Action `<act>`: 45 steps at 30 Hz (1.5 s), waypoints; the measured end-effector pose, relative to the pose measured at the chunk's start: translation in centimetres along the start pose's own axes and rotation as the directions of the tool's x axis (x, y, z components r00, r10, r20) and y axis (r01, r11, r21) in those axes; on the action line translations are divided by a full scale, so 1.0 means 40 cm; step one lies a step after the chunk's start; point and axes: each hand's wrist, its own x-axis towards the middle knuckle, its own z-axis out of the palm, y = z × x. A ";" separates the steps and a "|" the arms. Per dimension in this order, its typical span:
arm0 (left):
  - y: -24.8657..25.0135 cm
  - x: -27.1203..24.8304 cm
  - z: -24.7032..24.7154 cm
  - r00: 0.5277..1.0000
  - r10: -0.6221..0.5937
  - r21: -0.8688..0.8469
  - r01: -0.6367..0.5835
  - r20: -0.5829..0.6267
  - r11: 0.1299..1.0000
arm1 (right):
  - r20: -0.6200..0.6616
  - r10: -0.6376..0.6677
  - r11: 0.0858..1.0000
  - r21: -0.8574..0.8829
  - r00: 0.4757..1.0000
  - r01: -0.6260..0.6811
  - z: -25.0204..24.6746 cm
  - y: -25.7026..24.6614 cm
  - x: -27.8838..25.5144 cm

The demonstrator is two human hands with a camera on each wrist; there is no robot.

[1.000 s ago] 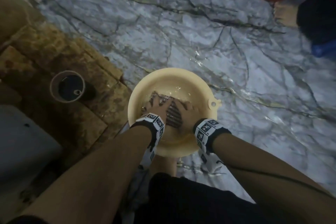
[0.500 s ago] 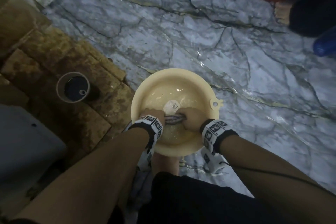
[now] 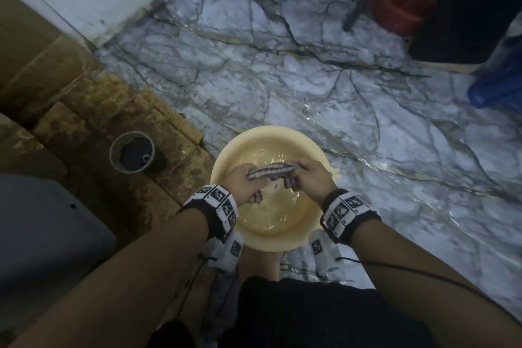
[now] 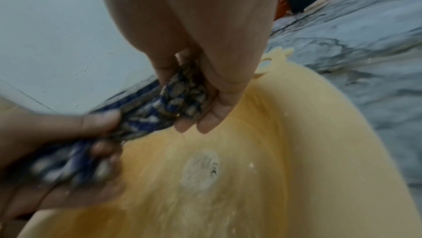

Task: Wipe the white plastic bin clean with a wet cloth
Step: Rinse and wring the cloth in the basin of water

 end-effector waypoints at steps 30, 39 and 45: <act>0.032 -0.014 0.094 0.992 -0.113 -0.442 0.126 0.055 0.888 | -0.032 -0.235 0.972 -0.018 0.971 0.235 0.073 0.015 0.004; 0.023 -0.033 0.113 0.972 0.148 0.002 -0.150 -0.183 0.989 | -0.082 -0.337 0.927 -0.205 0.938 0.315 0.094 0.010 -0.002; 0.025 -0.041 0.116 0.966 0.158 0.092 -0.142 -0.202 0.986 | -0.054 -0.263 0.938 -0.249 0.963 0.242 0.094 0.018 0.003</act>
